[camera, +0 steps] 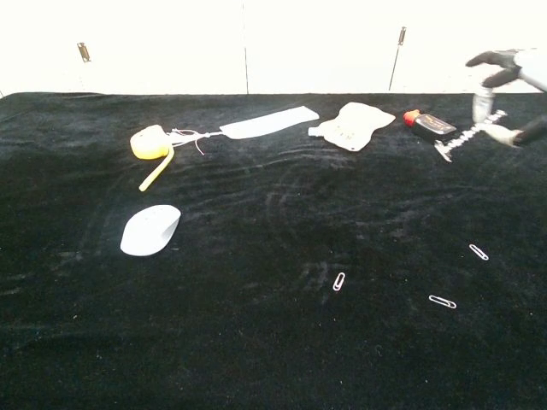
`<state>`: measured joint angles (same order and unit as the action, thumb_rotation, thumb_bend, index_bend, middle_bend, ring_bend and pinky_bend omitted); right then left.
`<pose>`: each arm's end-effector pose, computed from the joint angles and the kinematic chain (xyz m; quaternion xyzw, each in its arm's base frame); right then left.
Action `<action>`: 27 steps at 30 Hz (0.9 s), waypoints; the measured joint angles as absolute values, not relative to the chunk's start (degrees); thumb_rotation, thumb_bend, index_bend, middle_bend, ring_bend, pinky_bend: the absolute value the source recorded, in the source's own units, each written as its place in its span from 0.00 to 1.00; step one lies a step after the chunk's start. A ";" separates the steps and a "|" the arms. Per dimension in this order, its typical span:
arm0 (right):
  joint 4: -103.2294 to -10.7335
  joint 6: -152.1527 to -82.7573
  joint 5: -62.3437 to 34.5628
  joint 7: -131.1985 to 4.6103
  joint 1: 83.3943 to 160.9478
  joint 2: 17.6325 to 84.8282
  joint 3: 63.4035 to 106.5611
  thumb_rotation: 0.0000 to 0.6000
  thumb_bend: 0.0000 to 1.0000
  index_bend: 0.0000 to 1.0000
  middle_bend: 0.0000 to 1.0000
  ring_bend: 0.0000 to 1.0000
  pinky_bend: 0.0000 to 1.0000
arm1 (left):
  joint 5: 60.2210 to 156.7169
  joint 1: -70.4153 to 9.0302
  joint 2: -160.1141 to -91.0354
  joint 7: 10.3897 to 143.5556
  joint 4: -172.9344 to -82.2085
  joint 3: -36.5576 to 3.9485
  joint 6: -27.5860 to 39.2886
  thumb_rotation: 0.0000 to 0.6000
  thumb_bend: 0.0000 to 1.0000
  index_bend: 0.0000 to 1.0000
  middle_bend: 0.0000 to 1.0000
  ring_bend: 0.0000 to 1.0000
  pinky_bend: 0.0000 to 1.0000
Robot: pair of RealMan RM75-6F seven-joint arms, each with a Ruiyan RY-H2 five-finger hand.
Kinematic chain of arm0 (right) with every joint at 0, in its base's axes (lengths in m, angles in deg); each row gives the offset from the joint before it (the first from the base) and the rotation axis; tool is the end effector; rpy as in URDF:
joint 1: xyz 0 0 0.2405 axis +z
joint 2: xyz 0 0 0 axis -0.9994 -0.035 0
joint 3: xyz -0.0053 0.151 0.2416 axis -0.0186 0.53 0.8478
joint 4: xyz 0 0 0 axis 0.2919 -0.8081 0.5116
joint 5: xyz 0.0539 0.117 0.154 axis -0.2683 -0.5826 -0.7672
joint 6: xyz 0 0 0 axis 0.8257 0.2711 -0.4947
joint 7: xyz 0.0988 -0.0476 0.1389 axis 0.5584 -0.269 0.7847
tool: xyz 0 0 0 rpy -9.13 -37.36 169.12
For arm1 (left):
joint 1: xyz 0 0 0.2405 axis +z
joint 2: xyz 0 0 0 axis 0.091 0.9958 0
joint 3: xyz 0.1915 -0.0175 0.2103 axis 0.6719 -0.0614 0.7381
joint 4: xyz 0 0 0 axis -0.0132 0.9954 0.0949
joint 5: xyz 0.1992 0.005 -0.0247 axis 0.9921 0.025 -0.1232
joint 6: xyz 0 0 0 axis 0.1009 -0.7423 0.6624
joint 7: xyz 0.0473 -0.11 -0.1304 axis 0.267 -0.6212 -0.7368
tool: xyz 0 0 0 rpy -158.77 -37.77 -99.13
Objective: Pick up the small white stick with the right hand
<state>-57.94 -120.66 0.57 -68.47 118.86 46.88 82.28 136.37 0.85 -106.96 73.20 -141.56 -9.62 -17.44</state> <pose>-0.2667 -0.3817 0.0911 0.6809 -0.3276 0.3955 0.5221 -0.3435 0.2092 0.1865 -0.6092 -0.3623 -0.3917 0.5867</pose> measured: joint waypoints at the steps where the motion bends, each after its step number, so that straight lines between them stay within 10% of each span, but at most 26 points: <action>1: -57.43 -121.23 1.36 -67.11 118.10 46.54 81.67 1.00 0.49 0.71 0.09 0.04 0.00 | 136.34 0.75 -107.05 73.57 -141.62 -9.61 -17.23 1.00 0.37 0.00 0.00 0.00 0.00; 19: -35.66 -118.84 4.72 -50.24 113.78 52.62 77.84 1.00 0.49 0.70 0.08 0.05 0.00 | 135.72 0.32 -107.47 74.86 -141.90 -9.67 -16.38 1.00 0.37 0.00 0.00 0.00 0.00; 27: -32.73 -117.91 5.62 -48.74 114.28 54.00 77.99 1.00 0.49 0.35 0.00 0.04 0.00 | 135.68 0.38 -107.21 74.12 -141.95 -9.69 -16.54 1.00 0.37 0.00 0.00 0.00 0.00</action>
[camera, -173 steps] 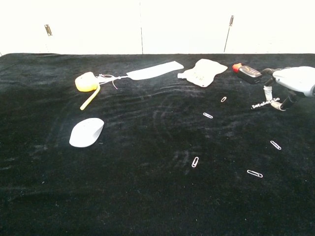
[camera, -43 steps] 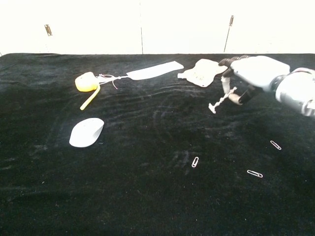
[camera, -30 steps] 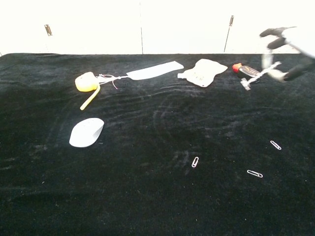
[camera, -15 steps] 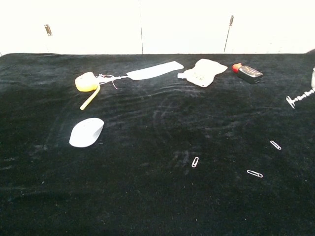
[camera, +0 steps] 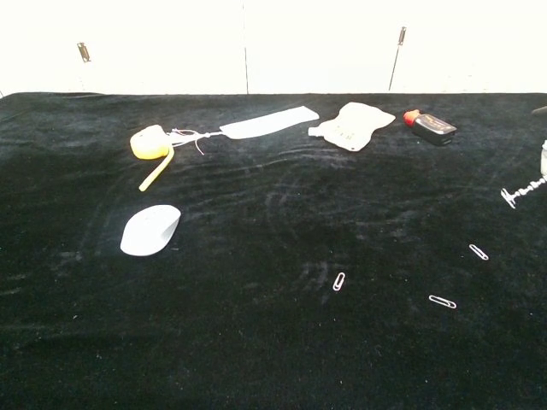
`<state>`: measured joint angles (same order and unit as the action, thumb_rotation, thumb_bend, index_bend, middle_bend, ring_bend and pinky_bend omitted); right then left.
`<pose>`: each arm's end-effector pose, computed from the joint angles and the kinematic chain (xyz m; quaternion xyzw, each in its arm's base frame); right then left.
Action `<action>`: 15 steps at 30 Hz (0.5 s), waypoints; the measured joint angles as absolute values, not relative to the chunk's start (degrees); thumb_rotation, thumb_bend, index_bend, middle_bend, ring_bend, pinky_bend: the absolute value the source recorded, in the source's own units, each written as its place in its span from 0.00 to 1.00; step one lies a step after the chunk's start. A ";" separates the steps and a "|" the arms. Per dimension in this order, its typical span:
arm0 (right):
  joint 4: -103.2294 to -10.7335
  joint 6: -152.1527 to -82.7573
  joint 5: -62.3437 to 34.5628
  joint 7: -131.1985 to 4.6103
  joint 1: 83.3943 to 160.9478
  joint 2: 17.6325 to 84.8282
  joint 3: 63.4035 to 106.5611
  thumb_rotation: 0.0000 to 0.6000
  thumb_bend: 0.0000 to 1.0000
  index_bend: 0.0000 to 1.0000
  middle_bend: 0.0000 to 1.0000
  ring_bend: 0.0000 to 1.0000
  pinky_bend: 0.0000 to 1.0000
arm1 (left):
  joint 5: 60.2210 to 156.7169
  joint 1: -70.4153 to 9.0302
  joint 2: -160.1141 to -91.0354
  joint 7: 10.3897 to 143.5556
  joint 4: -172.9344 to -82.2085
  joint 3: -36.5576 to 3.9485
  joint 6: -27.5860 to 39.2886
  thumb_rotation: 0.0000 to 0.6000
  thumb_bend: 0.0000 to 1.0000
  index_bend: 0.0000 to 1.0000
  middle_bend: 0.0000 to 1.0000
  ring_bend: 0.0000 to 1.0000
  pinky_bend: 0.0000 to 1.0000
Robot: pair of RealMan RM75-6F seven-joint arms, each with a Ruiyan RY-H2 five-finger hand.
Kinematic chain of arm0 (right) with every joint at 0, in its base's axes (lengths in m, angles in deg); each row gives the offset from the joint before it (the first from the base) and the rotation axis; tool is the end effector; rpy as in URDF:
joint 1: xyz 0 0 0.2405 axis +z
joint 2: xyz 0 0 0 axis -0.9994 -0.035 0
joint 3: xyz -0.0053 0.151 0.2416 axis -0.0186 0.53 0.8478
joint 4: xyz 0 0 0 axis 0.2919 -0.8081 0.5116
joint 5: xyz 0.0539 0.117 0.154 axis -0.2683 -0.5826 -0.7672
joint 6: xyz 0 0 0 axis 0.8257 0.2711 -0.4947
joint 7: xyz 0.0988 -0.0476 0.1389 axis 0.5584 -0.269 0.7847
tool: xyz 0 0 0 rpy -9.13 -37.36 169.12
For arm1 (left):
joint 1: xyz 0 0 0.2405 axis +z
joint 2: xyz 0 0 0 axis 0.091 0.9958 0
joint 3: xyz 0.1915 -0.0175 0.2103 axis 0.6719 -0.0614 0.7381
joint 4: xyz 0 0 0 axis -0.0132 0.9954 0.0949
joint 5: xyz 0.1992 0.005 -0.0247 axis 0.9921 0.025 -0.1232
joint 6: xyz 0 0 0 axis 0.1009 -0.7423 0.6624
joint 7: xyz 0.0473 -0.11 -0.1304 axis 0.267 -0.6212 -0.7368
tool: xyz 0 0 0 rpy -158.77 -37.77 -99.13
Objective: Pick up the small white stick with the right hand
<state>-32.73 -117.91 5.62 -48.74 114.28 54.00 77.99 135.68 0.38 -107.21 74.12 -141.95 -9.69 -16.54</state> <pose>-0.3653 -0.3693 0.0846 0.6672 -0.3779 0.3489 0.5388 -0.3434 0.2122 0.1830 -0.6106 -0.3650 -0.3863 0.5871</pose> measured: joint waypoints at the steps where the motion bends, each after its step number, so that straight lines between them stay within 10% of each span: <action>1: -32.36 -118.32 5.83 -48.69 114.21 54.08 77.99 1.00 0.49 0.31 0.00 0.04 0.00 | 135.70 0.42 -107.16 73.95 -141.95 -9.69 -16.64 1.00 0.37 0.00 0.00 0.00 0.00; 15: -41.17 -124.93 7.21 -53.36 111.47 48.69 78.41 1.00 0.33 0.06 0.00 0.00 0.00 | 136.74 0.75 -106.93 73.64 -142.08 -9.37 -17.62 1.00 0.37 0.00 0.00 0.00 0.00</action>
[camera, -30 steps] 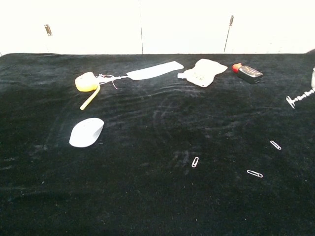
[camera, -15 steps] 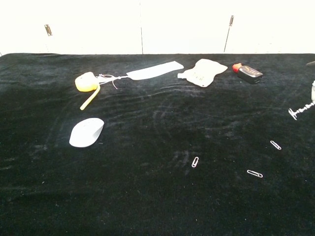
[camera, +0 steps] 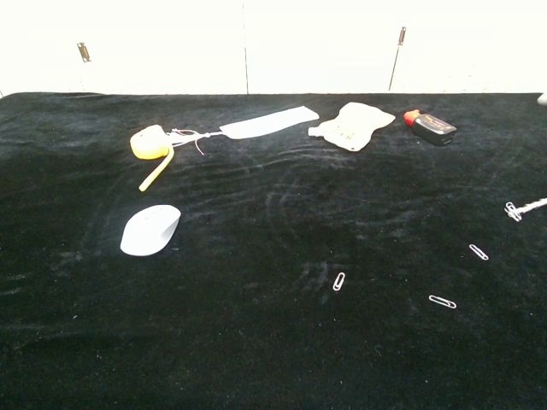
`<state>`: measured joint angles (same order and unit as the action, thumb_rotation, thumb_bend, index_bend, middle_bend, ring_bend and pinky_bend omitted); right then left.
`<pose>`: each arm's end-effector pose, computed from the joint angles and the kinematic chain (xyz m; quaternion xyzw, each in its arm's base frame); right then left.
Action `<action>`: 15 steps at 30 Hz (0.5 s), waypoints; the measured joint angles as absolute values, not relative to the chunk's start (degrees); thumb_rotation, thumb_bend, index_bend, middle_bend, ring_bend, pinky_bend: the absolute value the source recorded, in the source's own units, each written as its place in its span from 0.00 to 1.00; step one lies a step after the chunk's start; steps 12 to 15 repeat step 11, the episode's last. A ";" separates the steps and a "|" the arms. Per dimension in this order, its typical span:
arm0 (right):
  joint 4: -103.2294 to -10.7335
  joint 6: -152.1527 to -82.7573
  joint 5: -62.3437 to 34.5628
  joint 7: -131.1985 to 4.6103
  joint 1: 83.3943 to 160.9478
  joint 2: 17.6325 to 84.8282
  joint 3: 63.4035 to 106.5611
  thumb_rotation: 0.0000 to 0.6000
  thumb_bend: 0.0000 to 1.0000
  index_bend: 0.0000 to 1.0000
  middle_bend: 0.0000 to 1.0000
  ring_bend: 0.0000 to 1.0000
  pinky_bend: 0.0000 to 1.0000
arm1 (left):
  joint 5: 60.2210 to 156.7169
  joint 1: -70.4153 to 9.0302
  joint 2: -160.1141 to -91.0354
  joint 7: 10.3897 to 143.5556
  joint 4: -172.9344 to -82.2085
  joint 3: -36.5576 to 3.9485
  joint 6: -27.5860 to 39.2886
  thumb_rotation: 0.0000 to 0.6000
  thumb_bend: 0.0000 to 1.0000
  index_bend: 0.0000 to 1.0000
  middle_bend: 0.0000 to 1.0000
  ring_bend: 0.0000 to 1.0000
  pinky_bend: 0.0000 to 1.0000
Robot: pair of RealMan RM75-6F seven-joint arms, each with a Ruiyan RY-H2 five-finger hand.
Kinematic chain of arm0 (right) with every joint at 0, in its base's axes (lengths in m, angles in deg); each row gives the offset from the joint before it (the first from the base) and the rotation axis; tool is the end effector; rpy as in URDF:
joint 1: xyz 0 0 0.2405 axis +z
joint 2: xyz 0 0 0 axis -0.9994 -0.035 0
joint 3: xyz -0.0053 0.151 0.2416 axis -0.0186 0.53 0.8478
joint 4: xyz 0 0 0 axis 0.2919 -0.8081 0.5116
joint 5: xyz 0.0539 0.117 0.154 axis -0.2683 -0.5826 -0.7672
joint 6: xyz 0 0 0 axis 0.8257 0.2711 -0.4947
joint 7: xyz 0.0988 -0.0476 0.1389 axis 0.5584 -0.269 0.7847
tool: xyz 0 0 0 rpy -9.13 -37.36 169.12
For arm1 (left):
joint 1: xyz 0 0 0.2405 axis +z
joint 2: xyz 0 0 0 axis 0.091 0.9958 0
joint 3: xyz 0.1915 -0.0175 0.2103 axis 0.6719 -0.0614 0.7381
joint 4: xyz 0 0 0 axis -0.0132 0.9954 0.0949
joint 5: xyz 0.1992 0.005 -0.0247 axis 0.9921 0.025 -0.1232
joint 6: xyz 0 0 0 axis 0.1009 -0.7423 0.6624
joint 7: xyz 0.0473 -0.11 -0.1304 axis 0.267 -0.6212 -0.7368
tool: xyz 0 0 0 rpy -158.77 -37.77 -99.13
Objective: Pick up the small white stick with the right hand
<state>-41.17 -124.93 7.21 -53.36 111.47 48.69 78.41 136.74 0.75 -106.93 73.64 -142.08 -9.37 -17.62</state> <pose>-0.3508 -0.3486 0.1144 0.6659 -0.3375 0.3750 0.5496 -0.3407 0.2087 0.1850 -0.6118 -0.3610 -0.3931 0.5838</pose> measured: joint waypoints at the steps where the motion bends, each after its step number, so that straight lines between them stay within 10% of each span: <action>1: -43.58 -125.56 7.13 -54.34 110.95 47.60 78.39 1.00 0.32 0.05 0.00 0.00 0.00 | 136.91 0.76 -106.94 73.65 -142.10 -9.29 -17.67 1.00 0.37 0.00 0.00 0.00 0.00; 15: -71.59 -135.16 8.06 -76.14 101.74 36.46 74.70 1.00 0.31 0.02 0.00 0.00 0.00 | 139.55 0.94 -107.85 75.73 -142.39 -8.36 -18.90 1.00 0.37 0.00 0.00 0.00 0.00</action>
